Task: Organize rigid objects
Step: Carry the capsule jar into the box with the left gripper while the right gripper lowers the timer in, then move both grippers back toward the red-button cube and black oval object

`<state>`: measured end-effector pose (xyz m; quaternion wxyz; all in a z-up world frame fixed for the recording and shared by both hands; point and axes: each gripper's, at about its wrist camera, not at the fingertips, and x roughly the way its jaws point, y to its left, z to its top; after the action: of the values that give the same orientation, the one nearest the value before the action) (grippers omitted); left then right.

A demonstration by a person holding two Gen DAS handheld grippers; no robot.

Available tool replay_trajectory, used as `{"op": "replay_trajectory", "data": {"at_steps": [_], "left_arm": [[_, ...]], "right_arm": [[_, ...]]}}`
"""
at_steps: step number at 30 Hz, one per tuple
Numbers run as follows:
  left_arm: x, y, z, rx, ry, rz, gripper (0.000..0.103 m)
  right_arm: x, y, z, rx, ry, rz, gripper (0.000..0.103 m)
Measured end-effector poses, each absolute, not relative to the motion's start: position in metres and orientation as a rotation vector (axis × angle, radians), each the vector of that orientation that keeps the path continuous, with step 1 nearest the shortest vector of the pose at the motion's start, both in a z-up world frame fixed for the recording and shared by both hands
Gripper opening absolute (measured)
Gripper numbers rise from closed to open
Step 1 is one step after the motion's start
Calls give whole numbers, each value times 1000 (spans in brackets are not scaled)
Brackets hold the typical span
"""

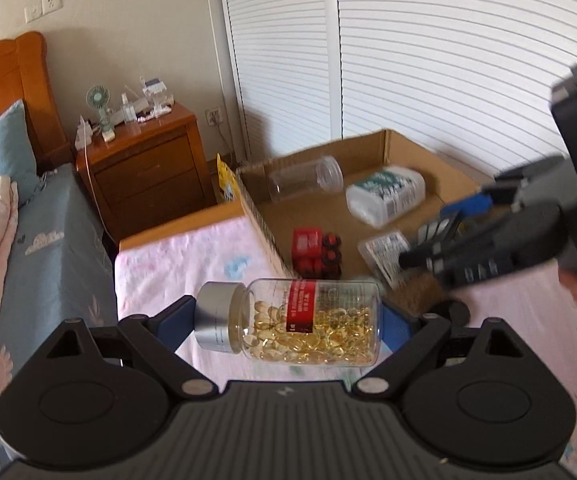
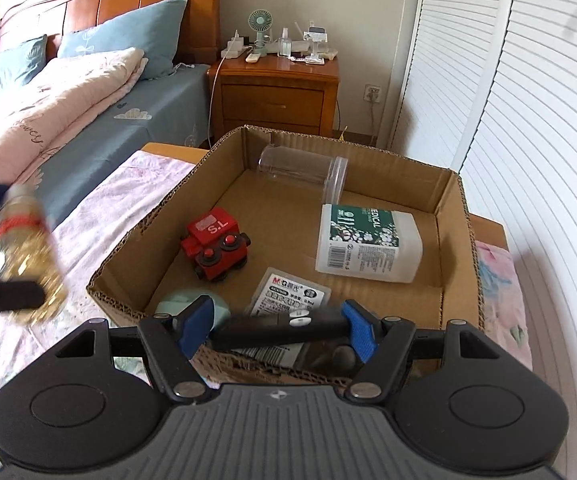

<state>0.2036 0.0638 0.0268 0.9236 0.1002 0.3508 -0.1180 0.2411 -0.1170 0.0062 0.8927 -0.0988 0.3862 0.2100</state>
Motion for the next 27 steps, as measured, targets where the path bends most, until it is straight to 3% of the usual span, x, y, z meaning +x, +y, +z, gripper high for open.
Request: {"op": "replay_trajectory", "data": {"at_steps": [3, 7, 8, 20, 27], "left_arm": [[225, 57, 32, 204, 714, -246, 92], [253, 47, 35, 198, 713, -264, 92], [260, 44, 35, 198, 714, -270, 92], [337, 3, 12, 195, 807, -294, 93], [336, 1, 18, 171, 777, -283, 97]], "right_arm": [[244, -117, 4, -195, 820, 441, 76], [236, -124, 7, -193, 790, 417, 101], [232, -127, 9, -185, 776, 416, 103], [187, -158, 20, -70, 727, 337, 103], [175, -169, 24, -35, 714, 308, 103]]}}
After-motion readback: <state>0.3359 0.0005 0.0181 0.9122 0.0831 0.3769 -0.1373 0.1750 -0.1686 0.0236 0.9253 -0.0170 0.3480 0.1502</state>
